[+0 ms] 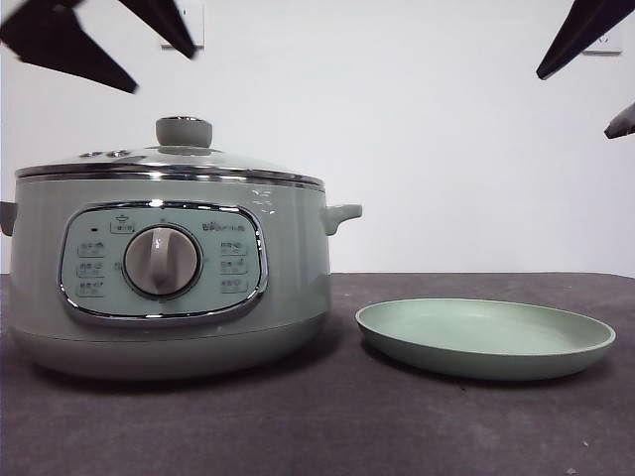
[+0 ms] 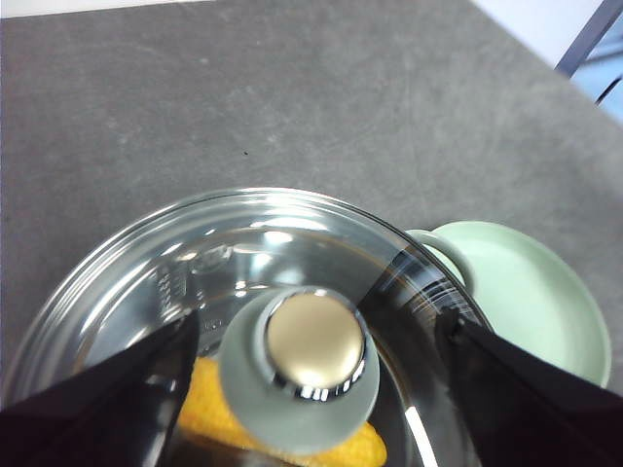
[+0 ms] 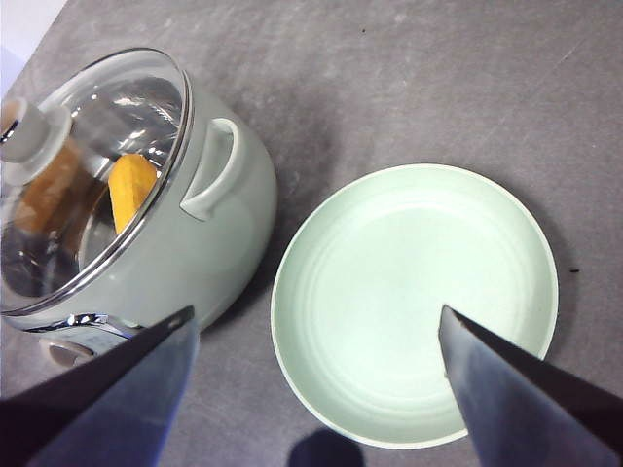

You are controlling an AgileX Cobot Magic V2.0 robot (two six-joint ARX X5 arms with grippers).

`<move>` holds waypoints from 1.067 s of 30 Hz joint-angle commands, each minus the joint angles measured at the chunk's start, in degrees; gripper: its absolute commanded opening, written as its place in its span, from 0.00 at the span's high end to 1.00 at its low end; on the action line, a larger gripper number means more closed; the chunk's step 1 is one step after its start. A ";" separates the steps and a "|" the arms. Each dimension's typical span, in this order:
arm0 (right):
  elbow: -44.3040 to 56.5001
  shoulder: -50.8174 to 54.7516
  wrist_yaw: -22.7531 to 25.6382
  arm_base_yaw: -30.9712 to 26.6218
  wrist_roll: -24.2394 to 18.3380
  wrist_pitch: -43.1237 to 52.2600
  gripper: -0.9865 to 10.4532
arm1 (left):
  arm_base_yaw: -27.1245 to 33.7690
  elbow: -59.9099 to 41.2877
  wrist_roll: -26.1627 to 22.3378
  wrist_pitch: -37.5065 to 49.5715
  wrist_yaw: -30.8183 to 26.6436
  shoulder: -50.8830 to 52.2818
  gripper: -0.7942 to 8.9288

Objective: Take the corn out from the steamer,put the corn on the plate,close the lid

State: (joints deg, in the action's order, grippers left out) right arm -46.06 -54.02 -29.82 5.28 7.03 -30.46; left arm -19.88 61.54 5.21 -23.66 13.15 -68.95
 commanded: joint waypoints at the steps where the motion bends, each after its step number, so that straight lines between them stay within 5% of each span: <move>1: -0.22 0.02 0.17 0.04 -0.48 0.11 0.55 | -2.05 1.33 -2.29 -0.28 -2.62 -3.08 0.50; 12: -0.22 0.02 0.35 0.04 -0.48 0.11 0.56 | -4.70 1.81 -2.54 -2.36 -7.34 -8.57 0.51; 19: -0.20 0.02 0.35 0.04 -0.46 0.15 0.56 | -4.81 1.81 -6.12 -3.69 -7.58 -8.57 0.93; 32: -4.31 -1.88 0.24 5.92 1.05 1.75 0.56 | -4.81 1.97 -6.82 1.55 -10.54 -2.08 0.93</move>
State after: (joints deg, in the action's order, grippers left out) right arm -49.21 -55.37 -29.58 10.35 7.60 -29.12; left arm -24.77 62.89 -0.69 -25.74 3.14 -73.89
